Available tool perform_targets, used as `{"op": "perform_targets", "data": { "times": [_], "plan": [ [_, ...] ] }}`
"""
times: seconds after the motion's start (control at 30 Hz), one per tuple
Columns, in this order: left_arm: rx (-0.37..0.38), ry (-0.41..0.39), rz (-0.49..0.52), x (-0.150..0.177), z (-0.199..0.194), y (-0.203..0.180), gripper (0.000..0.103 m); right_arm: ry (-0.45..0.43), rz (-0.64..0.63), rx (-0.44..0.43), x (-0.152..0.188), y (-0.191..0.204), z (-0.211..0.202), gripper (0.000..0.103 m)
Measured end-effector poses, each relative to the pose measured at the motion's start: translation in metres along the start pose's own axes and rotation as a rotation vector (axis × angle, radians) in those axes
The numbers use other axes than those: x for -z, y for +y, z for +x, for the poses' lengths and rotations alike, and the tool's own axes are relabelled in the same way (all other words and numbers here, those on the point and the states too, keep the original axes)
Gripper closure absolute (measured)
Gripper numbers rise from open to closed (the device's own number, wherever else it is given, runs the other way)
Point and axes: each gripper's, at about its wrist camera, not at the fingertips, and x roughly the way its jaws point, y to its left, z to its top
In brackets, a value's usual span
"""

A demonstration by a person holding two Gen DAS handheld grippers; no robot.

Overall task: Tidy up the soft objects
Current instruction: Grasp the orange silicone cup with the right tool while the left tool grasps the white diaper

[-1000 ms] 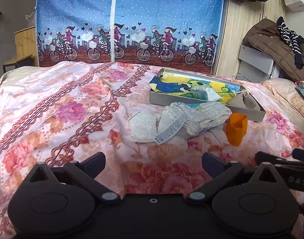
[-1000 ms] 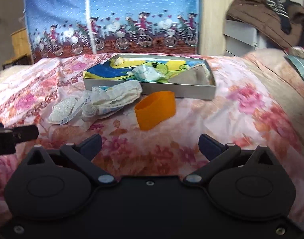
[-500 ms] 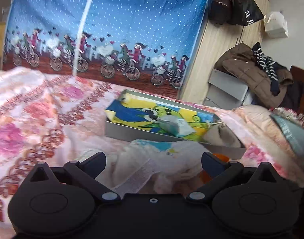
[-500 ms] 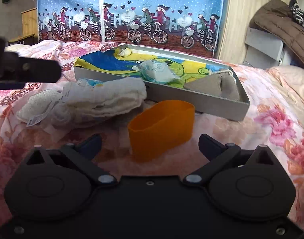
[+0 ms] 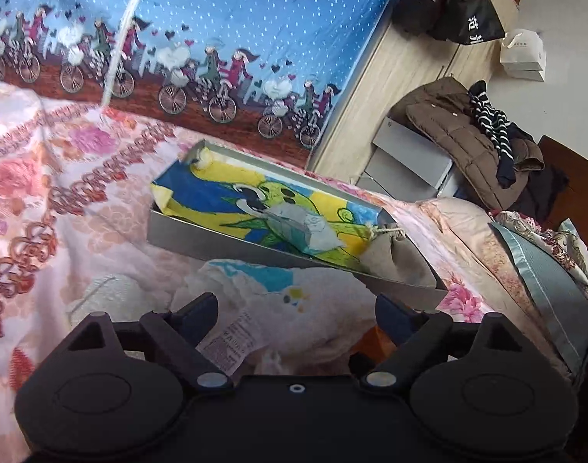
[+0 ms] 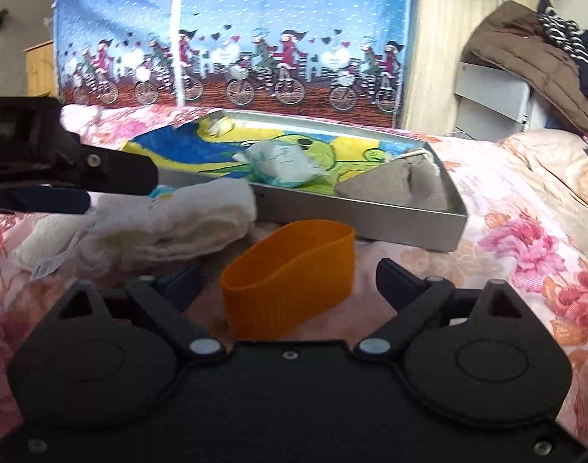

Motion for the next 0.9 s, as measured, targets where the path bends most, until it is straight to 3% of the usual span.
{"op": "perform_targets", "data": {
  "times": [0.07, 0.27, 0.4, 0.53, 0.6, 0.67, 0.87, 0.9],
  "plan": [
    [0.015, 0.016, -0.024, -0.006, 0.009, 0.004, 0.016, 0.01, 0.008, 0.014, 0.001, -0.002, 0.0, 0.017],
    [-0.067, 0.028, -0.051, -0.007, 0.009, 0.013, 0.017, 0.029, 0.025, 0.02, 0.007, -0.009, 0.001, 0.021],
    [-0.053, 0.086, -0.083, -0.003, 0.018, 0.016, 0.017, 0.037, 0.023, 0.018, 0.008, -0.005, 0.001, 0.025],
    [-0.063, 0.116, -0.054, 0.004, 0.024, 0.015, 0.017, 0.047, 0.019, 0.013, 0.008, -0.001, 0.001, 0.034],
    [-0.071, 0.109, -0.03, 0.007, 0.024, 0.012, 0.024, 0.045, 0.015, 0.004, 0.008, 0.0, 0.001, 0.039],
    [-0.084, 0.093, 0.024, 0.008, 0.022, 0.007, 0.058, 0.042, 0.008, -0.006, 0.007, 0.0, 0.0, 0.047],
    [-0.068, 0.094, 0.129, 0.012, 0.02, -0.006, 0.077, 0.036, -0.014, -0.013, 0.006, 0.002, -0.003, 0.059],
    [-0.061, 0.09, 0.153, 0.014, 0.019, -0.009, 0.079, 0.034, -0.015, -0.009, 0.006, 0.002, -0.003, 0.065]
  ]
}}
